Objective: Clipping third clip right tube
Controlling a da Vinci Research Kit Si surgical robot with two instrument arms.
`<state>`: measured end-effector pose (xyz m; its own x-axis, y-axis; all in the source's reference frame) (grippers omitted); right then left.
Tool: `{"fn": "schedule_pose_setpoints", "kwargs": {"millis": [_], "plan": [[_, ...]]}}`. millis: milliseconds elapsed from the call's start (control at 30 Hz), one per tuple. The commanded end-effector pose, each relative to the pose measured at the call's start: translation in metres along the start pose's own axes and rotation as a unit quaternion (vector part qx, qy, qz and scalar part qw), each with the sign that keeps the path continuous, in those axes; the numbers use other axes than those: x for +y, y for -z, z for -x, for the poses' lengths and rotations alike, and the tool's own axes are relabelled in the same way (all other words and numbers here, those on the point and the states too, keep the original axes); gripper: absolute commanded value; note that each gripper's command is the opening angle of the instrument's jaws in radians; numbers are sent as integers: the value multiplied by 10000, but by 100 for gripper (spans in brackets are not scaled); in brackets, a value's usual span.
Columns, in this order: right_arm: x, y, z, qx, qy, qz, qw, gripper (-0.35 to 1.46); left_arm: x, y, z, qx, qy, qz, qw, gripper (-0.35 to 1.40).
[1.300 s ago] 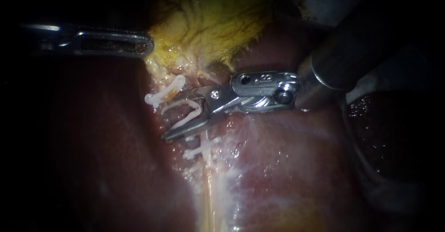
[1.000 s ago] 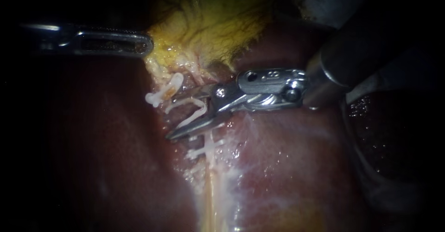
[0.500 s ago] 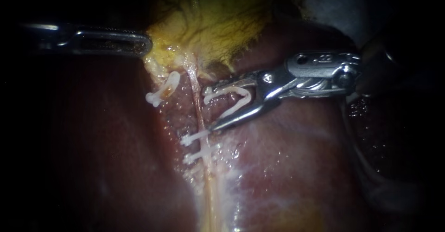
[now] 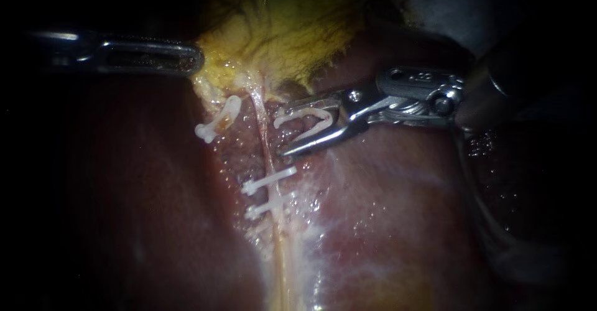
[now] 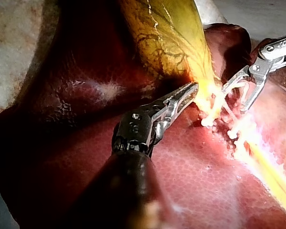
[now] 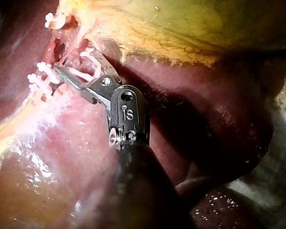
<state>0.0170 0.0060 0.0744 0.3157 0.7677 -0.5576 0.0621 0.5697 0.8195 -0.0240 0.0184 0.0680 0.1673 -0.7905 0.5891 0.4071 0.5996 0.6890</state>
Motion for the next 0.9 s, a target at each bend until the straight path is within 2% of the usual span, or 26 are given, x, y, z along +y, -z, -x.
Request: {"fn": "schedule_pose_setpoints", "kwargs": {"millis": [33,233,500,733,900], "plan": [[1,-2,0,56,-67,-79,9999,52,0,0,0,-1,0,1,10000,-35],[4,-19,1,470,-567,-668,9950,53,0,-1,-1,-2,0,2,10000,-35],[-2,-35,3,784,-829,-1370,9840,53,0,-1,-1,-1,0,2,10000,-35],[-17,-46,-5,855,-888,-1392,9826,51,0,-1,0,-1,0,2,10000,-35],[-20,-48,-15,902,-922,-1359,9823,46,0,-1,0,-1,0,2,10000,-35]]}}
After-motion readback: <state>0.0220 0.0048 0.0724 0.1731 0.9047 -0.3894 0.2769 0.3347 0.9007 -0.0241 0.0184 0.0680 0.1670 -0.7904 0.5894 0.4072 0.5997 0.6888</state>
